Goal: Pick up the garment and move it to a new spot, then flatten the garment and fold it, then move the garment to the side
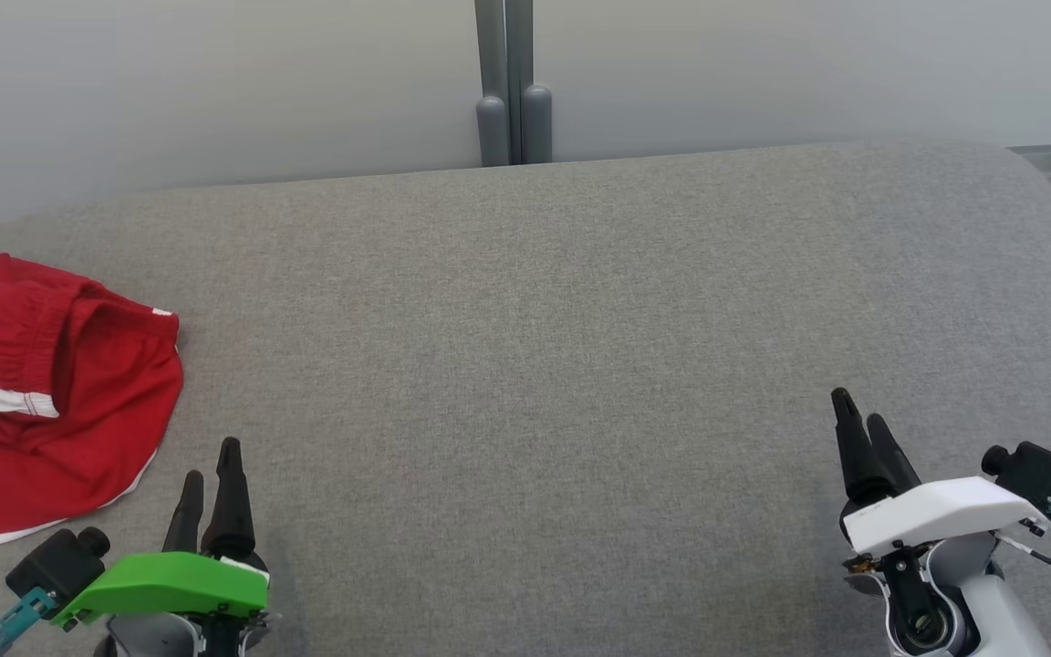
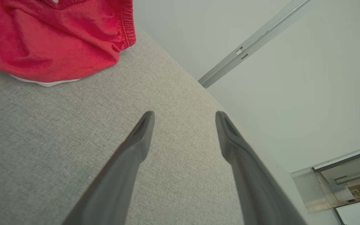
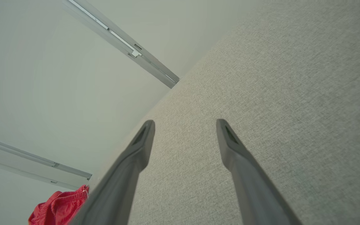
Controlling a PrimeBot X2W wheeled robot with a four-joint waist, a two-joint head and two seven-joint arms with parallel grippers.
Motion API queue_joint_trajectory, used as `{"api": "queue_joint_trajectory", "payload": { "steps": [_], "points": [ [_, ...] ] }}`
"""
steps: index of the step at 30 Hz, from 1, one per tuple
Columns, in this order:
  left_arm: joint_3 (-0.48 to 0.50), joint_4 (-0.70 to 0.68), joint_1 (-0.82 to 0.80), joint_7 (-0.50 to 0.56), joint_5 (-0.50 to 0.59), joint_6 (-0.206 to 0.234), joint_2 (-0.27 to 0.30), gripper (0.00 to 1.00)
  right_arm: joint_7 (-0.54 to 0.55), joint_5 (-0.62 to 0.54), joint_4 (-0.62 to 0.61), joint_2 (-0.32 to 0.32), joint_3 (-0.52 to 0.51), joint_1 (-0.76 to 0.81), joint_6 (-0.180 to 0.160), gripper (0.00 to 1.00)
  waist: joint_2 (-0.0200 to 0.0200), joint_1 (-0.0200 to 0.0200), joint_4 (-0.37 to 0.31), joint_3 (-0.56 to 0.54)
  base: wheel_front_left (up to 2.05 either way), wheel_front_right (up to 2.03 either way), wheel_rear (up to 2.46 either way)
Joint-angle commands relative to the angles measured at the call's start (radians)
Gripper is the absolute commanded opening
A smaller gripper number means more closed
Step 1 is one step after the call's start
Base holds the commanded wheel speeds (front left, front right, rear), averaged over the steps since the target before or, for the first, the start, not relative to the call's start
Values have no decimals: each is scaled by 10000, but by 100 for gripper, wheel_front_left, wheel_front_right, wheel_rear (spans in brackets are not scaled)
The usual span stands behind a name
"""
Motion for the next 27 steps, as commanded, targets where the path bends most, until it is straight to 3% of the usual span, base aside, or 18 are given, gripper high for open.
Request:
{"api": "queue_joint_trajectory", "payload": {
  "steps": [1,27],
  "points": [
    [-44,-82,-325,-114,327,-31,59,100,-104,-318,-33,-96,70,-241,5,100,-1,0,8,3,0,0,0],
    [-238,56,-378,-857,2997,-45,83,100,-861,-3369,38,-221,401,-353,6,100,-1,0,115,74,0,0,0]
  ]
}}
